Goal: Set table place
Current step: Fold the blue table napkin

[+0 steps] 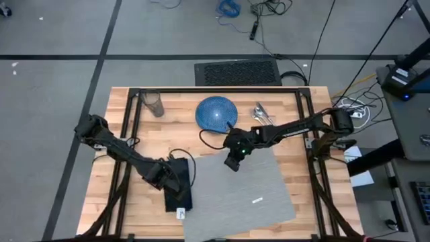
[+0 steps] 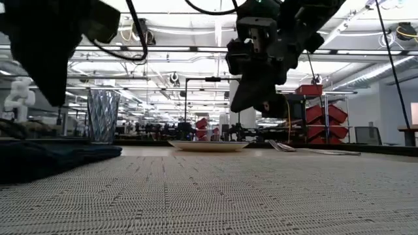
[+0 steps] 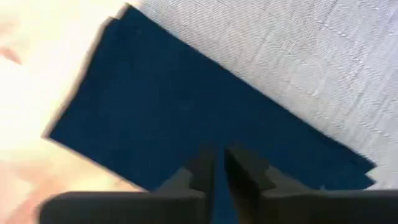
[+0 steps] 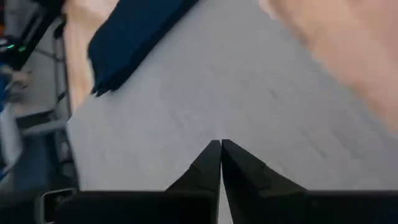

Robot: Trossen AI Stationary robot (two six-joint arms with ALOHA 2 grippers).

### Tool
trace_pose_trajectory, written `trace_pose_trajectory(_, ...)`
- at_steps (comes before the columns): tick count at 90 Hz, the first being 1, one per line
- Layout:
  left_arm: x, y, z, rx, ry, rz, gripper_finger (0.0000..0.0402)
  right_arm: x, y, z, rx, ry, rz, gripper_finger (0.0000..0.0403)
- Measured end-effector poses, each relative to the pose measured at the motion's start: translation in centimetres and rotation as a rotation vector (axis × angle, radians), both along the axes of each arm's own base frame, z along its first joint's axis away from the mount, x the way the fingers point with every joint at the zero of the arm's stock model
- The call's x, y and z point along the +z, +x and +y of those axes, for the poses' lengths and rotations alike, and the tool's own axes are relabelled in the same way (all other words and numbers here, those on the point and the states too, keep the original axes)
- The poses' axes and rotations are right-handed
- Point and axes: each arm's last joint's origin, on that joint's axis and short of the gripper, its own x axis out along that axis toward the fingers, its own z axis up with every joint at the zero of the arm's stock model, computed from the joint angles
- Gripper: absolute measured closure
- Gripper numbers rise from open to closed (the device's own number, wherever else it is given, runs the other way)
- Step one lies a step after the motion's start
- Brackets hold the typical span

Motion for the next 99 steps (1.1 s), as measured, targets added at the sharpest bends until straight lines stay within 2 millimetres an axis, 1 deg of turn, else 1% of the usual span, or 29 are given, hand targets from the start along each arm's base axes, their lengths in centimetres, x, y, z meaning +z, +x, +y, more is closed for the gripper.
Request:
trace_pose_trajectory(14, -1.8, -0.1, -0.1, -0.027, -0.083, -0.019, 0.0401, 0.5, -0.8, -0.4, -0.009, -0.042, 0.038, 0.0403)
trace_pose_trajectory(35, -4.6, -2.3, 0.4, -0.033, -0.163, 0.152, 0.0401, 0.5, -1.4, -0.1, -0.003, -0.066, 0.085, 0.0403)
trace_pose_trajectory(45, -5.7, -3.1, 0.3, -0.055, -0.198, 0.185, 0.0401, 0.4, -1.5, 0.0, -0.003, -0.079, 0.103, 0.0403)
trace_pose_trajectory(54, -6.2, -3.8, 0.2, -0.065, -0.215, 0.202, 0.0401, 0.3, -1.7, 0.1, -0.004, -0.091, 0.127, 0.0403)
trace_pose_trajectory(60, -6.3, -4.3, 0.0, -0.073, -0.215, 0.242, 0.0401, 0.2, -1.8, 0.3, 0.001, -0.094, 0.140, 0.0403)
trace_pose_trajectory(68, -6.3, -5.3, 0.2, -0.071, -0.196, 0.341, 0.0401, 0.1, -2.0, 0.5, 0.005, -0.102, 0.164, 0.0403)
trace_pose_trajectory(82, -6.0, -7.3, 0.6, -0.041, -0.112, 0.487, 0.0401, -0.1, -2.4, 1.0, 0.018, -0.125, 0.202, 0.0403)
trace_pose_trajectory(91, -5.3, -8.2, 0.7, -0.028, -0.083, 0.528, 0.0401, -0.2, -2.6, 1.4, 0.019, -0.149, 0.226, 0.0403)
trace_pose_trajectory(99, -5.0, -8.9, 0.6, -0.027, -0.112, 0.531, 0.0401, -0.3, -2.9, 1.8, 0.023, -0.164, 0.252, 0.0403)
